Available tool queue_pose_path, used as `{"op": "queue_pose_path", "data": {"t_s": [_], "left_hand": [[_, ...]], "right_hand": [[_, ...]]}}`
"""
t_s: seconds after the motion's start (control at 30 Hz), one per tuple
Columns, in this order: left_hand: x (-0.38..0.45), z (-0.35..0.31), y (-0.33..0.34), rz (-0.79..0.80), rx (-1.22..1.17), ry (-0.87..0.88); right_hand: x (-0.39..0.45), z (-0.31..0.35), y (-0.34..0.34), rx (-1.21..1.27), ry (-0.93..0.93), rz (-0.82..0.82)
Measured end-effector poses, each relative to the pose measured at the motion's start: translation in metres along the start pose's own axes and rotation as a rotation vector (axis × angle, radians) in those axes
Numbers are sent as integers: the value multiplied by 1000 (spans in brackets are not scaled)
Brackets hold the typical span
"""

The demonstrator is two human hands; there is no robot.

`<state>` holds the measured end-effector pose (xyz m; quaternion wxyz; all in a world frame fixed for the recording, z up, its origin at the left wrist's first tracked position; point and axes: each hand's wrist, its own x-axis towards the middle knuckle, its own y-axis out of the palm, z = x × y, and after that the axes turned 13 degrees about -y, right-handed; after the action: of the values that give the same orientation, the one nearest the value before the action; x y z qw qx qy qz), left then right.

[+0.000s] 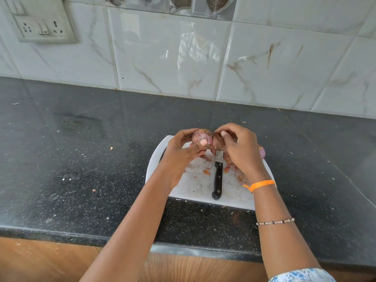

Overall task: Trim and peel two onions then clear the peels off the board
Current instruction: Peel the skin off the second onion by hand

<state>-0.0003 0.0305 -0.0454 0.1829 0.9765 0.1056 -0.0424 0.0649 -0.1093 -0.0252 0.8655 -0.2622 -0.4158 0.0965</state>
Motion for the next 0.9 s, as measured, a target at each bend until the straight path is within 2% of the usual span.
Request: {"op": "queue_pose_path", "data": {"t_s": [0.1, 0.23, 0.37, 0.5, 0.73, 0.9], "left_hand": [[0, 0, 0, -20, -4, -16], [0, -1, -1, -27, 5, -15], [-1, -2, -1, -63, 58, 18], [-3, -4, -1, -91, 14, 30], [-5, -6, -1, -98, 60, 95], [-8, -6, 1, -54, 76, 165]], "right_hand": [[1, 2, 1, 41, -57, -75], [-2, -1, 1, 4, 0, -14], [0, -3, 2, 265, 99, 53], [0, 2, -1, 503, 82, 125], [0, 3, 1, 465, 70, 44], [0, 9, 3, 604, 148, 131]]}}
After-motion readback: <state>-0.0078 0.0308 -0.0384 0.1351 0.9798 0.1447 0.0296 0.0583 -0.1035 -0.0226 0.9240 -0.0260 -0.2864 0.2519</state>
